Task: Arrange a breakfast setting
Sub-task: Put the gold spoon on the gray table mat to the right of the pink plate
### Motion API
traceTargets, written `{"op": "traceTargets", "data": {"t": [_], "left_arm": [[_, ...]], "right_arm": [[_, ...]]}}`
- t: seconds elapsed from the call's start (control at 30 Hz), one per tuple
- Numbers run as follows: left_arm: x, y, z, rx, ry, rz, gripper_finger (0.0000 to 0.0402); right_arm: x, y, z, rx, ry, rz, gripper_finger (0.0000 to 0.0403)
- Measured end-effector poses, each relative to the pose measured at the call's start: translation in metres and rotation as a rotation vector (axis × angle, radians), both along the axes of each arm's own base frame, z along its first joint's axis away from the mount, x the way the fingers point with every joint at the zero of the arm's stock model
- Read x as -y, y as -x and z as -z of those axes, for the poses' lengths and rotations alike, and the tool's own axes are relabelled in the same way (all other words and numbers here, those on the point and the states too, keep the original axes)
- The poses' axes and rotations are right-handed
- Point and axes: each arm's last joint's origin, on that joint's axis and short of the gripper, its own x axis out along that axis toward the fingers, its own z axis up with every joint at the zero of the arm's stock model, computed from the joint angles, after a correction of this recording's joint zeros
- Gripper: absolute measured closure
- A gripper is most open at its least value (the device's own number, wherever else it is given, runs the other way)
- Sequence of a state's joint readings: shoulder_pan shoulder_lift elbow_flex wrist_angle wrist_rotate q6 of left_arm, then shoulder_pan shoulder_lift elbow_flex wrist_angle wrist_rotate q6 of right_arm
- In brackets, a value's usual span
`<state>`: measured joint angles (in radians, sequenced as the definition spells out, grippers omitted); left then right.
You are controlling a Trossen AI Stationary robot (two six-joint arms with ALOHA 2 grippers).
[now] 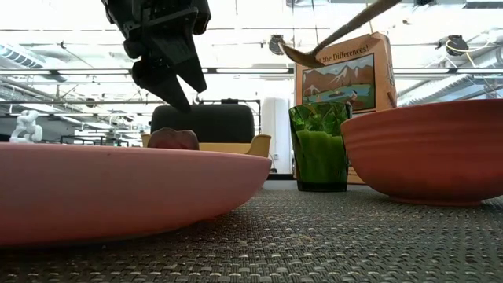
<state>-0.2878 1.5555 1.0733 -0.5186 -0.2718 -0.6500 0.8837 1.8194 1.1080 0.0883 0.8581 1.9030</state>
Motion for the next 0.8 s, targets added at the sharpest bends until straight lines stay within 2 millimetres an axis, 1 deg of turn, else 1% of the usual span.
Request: {"op": "traceTargets", "data": {"t": [0.5,0.8], "left_arm": [[0.000,0.000,0.000,0.000,0.000,0.000,0.0014],[0.000,0.000,0.000,0.000,0.000,-0.001,0.0014]], "right_arm": [[0.005,-0.002,0.005,-0.050,0.024,0.001,0.0385],[0.000,-0.006,0.030,-0.091,-0.051,0.009,0.0385]]}}
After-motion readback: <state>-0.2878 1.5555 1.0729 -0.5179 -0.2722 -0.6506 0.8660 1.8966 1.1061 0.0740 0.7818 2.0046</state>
